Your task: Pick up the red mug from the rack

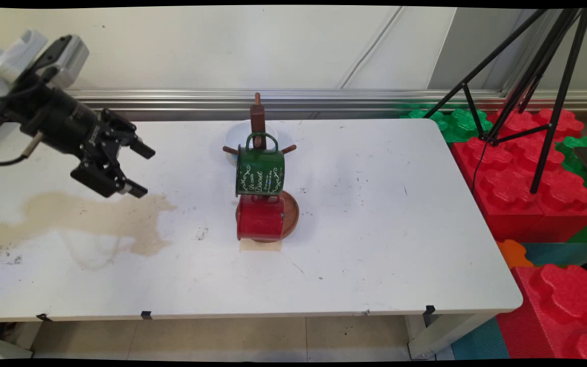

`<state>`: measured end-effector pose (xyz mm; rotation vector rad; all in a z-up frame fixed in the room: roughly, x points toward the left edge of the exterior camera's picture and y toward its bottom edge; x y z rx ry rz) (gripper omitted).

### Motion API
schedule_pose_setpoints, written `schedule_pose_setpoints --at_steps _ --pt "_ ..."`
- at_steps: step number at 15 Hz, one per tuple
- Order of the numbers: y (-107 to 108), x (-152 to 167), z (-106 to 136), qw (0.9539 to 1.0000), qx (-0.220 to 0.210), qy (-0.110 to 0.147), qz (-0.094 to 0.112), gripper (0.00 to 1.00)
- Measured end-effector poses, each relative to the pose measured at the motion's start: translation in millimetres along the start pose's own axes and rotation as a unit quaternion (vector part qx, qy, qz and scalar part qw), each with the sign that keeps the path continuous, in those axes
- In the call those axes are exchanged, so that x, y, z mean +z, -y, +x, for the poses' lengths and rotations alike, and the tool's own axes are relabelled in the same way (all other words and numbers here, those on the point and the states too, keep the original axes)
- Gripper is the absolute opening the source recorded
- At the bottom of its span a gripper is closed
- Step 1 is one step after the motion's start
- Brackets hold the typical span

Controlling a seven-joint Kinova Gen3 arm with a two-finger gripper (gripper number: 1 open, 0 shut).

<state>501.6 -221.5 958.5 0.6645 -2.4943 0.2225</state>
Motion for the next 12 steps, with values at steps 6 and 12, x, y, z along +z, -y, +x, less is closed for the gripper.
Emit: schedule_pose_setpoints --at_steps 6,12 --pt "-15 29 -8 0.9998 -0.013 -0.002 -0.014 1.0" --pt "-28 67 -11 0.9995 -0.019 -0.007 -0.025 1.0"
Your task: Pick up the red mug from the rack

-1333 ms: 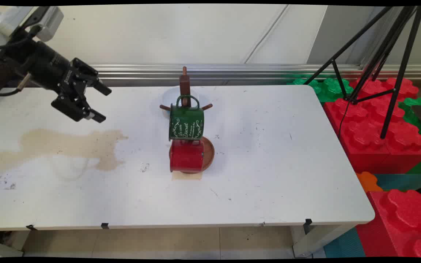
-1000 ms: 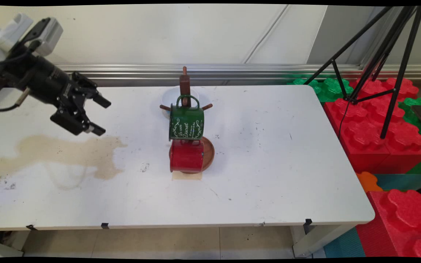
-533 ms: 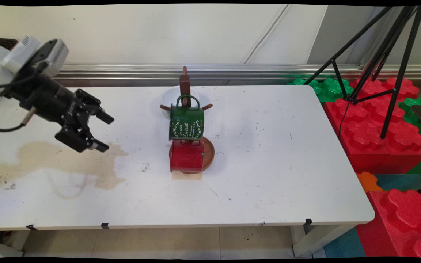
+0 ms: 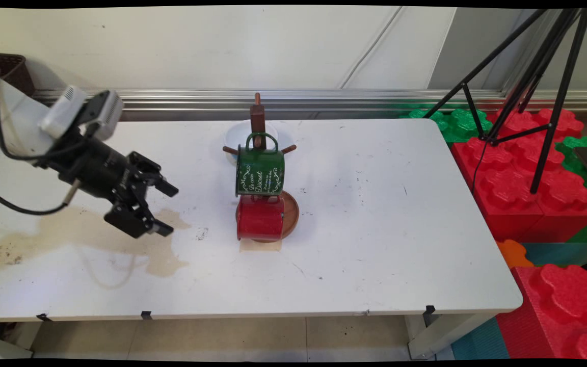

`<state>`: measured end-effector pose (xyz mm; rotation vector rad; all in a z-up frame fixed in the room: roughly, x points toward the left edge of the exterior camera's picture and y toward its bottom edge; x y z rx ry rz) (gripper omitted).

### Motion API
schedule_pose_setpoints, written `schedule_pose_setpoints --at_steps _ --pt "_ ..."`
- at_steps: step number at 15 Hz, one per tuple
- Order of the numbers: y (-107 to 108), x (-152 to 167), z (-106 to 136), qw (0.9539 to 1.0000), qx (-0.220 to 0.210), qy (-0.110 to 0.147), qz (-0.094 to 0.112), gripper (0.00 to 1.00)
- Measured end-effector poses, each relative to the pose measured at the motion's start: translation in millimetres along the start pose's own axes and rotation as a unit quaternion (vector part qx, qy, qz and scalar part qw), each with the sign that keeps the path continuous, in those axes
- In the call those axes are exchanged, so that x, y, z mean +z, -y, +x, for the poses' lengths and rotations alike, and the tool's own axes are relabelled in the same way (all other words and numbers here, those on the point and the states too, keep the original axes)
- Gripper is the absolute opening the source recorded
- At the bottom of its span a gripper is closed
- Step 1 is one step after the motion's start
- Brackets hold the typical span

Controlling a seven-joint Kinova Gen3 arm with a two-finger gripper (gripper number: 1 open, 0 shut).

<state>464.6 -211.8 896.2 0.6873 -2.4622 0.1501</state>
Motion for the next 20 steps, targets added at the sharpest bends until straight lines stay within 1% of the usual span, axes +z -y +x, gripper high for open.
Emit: schedule_pose_setpoints --at_steps 5,9,14,20 --pt "-9 31 -3 1.0 -0.001 0.001 -0.006 1.0" --pt "-14 50 -3 1.0 0.0 -0.003 -0.005 1.0" --pt "-18 63 -1 0.9998 0.005 -0.019 -0.001 1.0" --pt "-21 78 -1 0.9987 0.008 -0.05 0.007 1.0"
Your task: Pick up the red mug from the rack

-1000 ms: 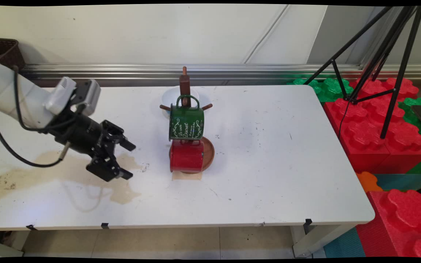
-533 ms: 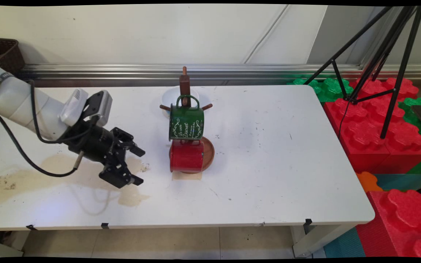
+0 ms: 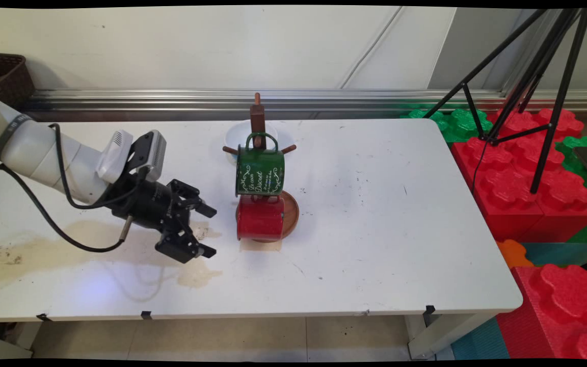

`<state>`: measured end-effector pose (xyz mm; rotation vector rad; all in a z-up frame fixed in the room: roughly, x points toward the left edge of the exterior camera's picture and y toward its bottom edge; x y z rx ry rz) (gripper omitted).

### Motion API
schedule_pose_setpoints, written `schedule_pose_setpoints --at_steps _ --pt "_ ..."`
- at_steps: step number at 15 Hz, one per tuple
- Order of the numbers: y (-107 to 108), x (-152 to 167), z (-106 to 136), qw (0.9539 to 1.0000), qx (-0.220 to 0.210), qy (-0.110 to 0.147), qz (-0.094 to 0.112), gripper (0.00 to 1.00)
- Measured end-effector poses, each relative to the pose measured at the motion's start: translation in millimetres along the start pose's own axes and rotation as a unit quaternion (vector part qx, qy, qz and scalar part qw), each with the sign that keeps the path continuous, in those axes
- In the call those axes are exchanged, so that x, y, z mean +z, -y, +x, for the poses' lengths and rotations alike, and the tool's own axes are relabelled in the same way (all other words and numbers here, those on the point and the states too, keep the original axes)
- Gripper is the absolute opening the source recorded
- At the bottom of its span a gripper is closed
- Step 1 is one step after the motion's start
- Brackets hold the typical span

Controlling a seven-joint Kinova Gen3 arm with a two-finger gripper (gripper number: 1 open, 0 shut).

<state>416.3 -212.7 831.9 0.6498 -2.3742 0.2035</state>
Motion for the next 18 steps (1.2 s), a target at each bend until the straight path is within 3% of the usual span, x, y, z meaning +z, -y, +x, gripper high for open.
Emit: schedule_pose_setpoints --at_steps 18 --pt "-8 29 -14 0.9986 -0.024 -0.044 0.014 1.0"
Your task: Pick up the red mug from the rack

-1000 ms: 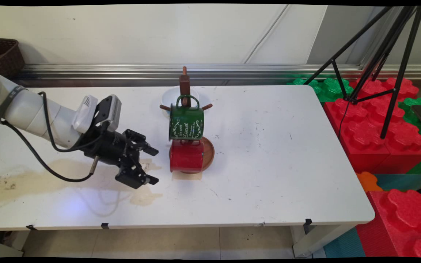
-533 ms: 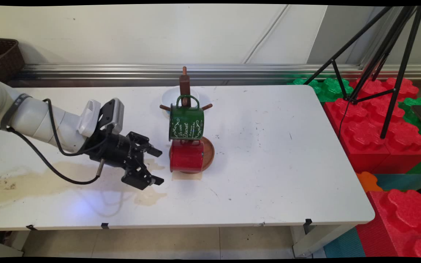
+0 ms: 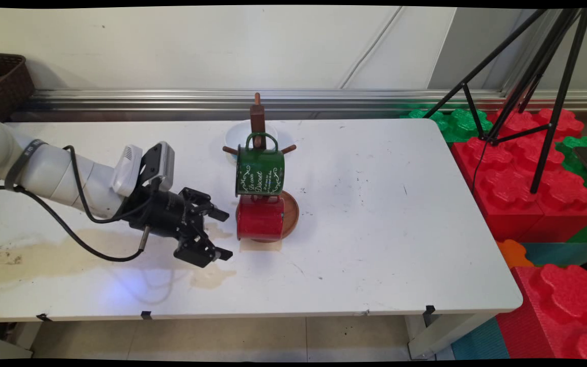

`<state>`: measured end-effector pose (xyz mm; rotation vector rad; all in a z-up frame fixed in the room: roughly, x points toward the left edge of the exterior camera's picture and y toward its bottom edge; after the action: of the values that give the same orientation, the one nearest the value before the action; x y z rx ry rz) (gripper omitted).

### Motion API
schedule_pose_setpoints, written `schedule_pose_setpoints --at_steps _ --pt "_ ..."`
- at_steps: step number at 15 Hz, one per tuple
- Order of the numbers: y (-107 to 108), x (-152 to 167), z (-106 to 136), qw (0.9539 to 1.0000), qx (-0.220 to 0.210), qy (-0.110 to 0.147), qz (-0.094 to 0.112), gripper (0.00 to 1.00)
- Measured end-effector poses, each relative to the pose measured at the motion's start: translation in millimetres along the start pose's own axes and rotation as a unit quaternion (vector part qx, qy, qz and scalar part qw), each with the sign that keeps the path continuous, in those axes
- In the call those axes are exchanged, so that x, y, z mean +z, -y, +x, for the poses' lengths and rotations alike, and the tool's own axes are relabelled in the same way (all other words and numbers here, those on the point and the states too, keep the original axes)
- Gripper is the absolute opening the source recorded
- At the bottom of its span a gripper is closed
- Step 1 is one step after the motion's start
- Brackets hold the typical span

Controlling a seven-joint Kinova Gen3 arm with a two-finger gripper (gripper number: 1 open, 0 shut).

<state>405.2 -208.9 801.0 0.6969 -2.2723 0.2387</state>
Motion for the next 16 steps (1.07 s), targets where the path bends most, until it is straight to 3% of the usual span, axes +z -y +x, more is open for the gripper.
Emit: schedule_pose_setpoints --at_steps 16 --pt "-4 13 -6 0.999 -0.021 -0.039 0.005 1.0"
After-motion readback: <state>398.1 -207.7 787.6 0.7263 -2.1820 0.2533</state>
